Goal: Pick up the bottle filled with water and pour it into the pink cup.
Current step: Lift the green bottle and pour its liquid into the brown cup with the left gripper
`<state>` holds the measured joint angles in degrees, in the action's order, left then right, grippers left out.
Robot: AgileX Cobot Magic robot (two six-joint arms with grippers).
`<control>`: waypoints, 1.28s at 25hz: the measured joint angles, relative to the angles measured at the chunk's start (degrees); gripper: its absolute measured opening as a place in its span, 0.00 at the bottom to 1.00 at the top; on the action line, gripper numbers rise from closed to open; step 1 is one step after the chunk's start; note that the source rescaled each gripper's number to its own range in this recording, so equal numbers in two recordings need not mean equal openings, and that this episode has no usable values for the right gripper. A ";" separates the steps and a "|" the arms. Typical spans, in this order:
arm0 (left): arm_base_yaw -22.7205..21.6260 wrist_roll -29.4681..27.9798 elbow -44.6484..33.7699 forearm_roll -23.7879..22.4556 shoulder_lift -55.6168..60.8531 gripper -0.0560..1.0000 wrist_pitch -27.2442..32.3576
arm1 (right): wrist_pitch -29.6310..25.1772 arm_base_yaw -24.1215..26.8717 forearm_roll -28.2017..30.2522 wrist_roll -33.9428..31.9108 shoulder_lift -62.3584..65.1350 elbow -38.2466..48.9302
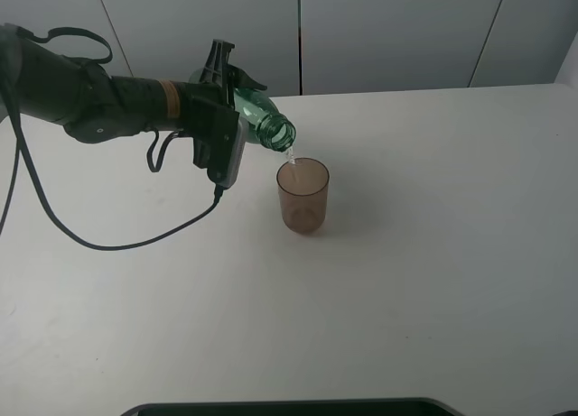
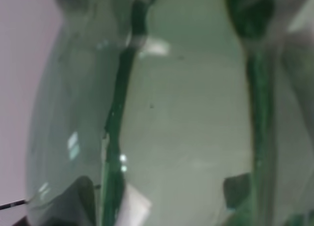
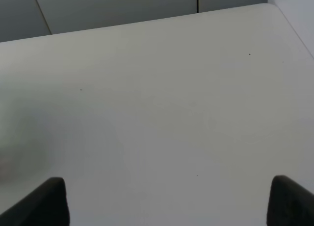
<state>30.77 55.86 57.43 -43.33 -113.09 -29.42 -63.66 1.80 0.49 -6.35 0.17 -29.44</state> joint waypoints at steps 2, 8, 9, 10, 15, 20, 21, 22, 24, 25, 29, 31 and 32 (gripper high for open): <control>0.00 0.45 0.00 0.00 0.00 0.08 0.00 | 0.00 0.00 0.00 0.00 0.00 0.00; 0.00 0.83 0.00 0.89 0.00 0.08 0.00 | 0.00 0.00 0.00 0.00 0.00 0.00; 0.00 0.83 0.00 0.89 0.00 0.08 0.00 | 0.00 0.00 0.00 0.00 0.00 0.00; 0.00 0.83 0.00 1.00 0.00 0.08 0.00 | 0.00 0.00 0.00 0.00 0.00 0.00; 0.00 1.01 0.00 1.12 0.00 0.08 0.00 | 0.00 0.00 0.00 0.00 0.00 0.00; 0.00 1.67 0.00 1.28 0.00 0.08 0.00 | 0.00 0.00 0.00 0.00 0.00 0.00; 0.00 2.06 0.00 1.26 0.00 0.08 0.00 | 0.00 0.00 0.00 0.00 0.00 0.00; 0.00 2.19 0.00 1.26 0.00 0.08 0.00 | 0.00 0.00 0.00 0.00 0.00 0.00; 0.00 2.40 0.13 1.31 0.00 0.08 0.00 | 0.00 0.00 0.00 0.00 0.00 0.00; 0.00 2.40 0.13 1.56 0.00 0.08 0.00 | 0.00 0.00 0.00 0.00 0.00 0.00; 0.00 2.55 0.31 1.77 0.00 0.08 0.00 | 0.00 0.00 0.00 0.00 0.00 0.00; 0.00 2.67 0.40 1.91 0.00 0.08 0.00 | 0.00 0.00 0.00 0.00 0.00 0.00; 0.00 2.67 0.40 2.03 0.00 0.08 0.00 | 0.00 0.00 0.00 0.00 0.00 0.00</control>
<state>30.77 58.52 57.83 -41.31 -113.09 -29.42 -63.66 1.80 0.49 -6.35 0.17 -29.44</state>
